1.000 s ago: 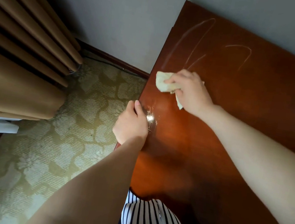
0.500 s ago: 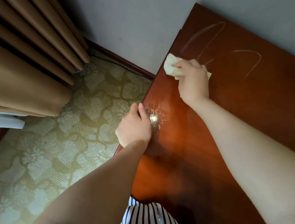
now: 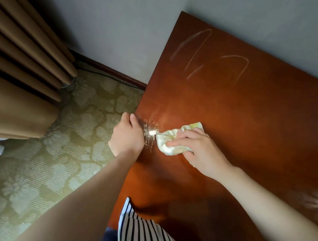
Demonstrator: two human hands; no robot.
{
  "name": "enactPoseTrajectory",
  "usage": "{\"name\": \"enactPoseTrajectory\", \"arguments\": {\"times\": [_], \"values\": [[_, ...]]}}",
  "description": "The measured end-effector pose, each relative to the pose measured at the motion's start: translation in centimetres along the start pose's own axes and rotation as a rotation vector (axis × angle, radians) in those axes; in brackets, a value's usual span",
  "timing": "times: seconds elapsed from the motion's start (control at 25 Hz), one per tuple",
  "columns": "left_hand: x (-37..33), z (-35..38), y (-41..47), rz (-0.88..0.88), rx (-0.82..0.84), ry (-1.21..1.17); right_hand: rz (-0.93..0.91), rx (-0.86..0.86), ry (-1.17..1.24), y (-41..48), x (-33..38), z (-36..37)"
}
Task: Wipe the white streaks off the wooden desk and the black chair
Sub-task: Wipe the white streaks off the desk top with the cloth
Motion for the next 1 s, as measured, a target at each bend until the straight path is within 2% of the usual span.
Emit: {"name": "enactPoseTrajectory", "arguments": {"times": [0.16,0.32,0.44,0.52,0.72,0.92,1.0], "values": [[-3.3,-1.3,2.5,0.025,0.0,0.02,-0.007,0.011,-0.045,1.9,-0.5,-2.0],[-8.2,-0.6,6.1,0.107,0.037,-0.005,0.048,-0.119,0.016,5.5,-1.7,-5.2],[-10.6,0.3,8.1,0.045,0.073,0.023,0.089,-0.228,0.058,9.0,-3.1,-7.9],[-10.6,0.8,8.9,0.017,0.088,0.073,0.099,-0.26,0.043,11.3,-3.8,-9.2],[-10.5,1.5,8.7,0.099,-0.049,0.127,0.094,-0.336,-0.035,16.9,-5.8,-13.0],[-11.1,1.7,9.1,0.043,-0.087,0.121,0.168,-0.454,-0.126,20.1,-6.3,-13.8],[-11.2,1.6,9.2,0.031,-0.087,0.123,0.092,-0.422,-0.174,19.1,-6.2,-13.3]]}}
Point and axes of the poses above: each hand's wrist, its own y-axis towards the middle knuckle, its own z-axis out of the palm, x = y × z, the point moved 1 cm from there along y, towards the middle knuckle, and after that the axes turned 14 degrees about x, right-handed, at the moved point
